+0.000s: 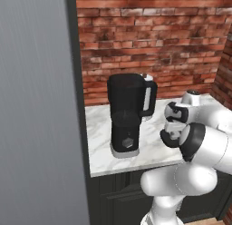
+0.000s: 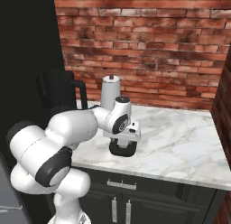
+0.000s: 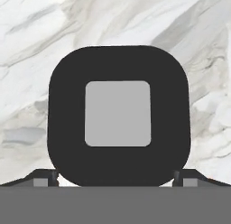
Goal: Close the lid blender by securely placing the lid on top.
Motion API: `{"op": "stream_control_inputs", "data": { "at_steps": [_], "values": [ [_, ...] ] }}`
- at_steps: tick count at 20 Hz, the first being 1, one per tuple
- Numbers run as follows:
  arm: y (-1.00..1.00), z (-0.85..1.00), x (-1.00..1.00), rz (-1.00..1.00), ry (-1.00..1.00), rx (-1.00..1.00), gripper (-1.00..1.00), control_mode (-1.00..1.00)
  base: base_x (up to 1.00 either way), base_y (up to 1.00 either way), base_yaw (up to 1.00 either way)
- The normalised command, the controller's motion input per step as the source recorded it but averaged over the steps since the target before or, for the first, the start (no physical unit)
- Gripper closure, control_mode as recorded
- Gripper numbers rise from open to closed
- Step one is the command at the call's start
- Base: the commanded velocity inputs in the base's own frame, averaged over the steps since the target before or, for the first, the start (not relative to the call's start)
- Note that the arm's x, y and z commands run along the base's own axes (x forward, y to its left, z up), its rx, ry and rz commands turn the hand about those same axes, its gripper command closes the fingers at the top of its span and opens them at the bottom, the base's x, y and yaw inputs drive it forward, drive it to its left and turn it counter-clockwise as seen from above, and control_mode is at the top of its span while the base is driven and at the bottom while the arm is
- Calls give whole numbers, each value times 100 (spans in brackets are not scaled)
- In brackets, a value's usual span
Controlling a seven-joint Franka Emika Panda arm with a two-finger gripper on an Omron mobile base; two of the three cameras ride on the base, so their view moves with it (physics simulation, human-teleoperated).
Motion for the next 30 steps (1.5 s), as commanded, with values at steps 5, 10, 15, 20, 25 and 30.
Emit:
{"op": "stream_control_inputs", "data": {
  "at_steps": [5,10,15,20,25,30],
  "values": [
    [0,-20,18,0,4,0,-100,-100,0,0,0],
    [6,-23,13,0,5,0,-100,-100,0,0,0],
    [3,-16,16,0,4,0,-100,-100,0,0,0],
    [0,-14,20,0,1,0,-100,-100,0,0,0],
    [0,-17,12,0,0,0,-100,-100,0,0,0],
    [0,-36,3,0,1,0,100,-100,0,0,0]
  ]
}}
